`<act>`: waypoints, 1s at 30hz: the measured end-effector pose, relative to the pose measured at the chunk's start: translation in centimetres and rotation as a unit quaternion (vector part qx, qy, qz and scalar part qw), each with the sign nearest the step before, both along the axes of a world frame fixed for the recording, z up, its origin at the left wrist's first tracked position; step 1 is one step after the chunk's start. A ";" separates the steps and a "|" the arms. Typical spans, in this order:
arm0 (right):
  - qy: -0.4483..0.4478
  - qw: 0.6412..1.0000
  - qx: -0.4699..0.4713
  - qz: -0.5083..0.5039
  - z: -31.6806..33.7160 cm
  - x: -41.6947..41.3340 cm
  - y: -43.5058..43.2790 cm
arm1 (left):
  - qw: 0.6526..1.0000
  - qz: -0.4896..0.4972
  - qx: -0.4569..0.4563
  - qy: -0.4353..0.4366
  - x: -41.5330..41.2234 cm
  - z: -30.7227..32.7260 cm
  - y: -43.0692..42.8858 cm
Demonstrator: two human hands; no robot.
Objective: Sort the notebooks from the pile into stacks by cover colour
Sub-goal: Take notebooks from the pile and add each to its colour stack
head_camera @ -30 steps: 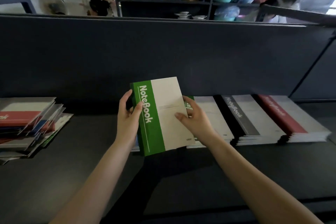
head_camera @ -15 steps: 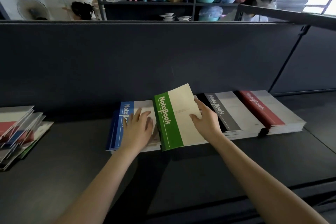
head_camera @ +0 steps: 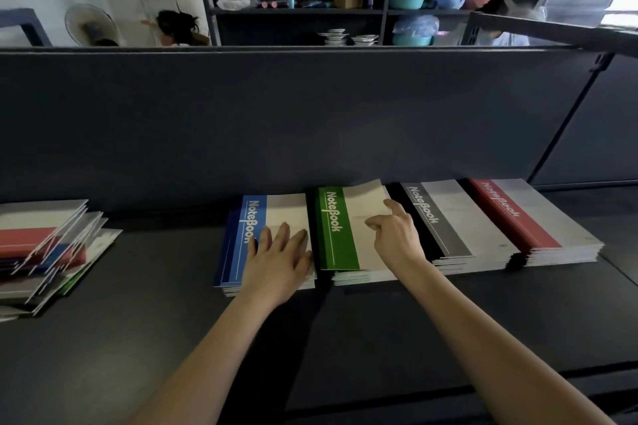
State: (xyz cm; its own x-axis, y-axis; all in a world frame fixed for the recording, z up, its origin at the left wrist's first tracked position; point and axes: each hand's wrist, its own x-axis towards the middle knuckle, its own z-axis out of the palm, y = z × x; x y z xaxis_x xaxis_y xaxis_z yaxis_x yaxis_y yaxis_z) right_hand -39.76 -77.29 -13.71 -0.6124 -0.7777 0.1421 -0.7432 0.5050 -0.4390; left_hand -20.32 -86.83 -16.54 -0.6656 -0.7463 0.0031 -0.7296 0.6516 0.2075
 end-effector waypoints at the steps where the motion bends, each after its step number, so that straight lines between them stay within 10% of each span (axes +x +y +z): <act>1: 0.007 1.000 0.013 0.000 -0.1 0.0 0.1 | 1.000 0.000 -0.003 0.000 0.0 -0.1 0.0; 30: 0.062 0.992 0.110 0.024 0.8 0.6 -1.2 | 0.998 -0.031 0.048 0.006 0.0 0.4 -0.8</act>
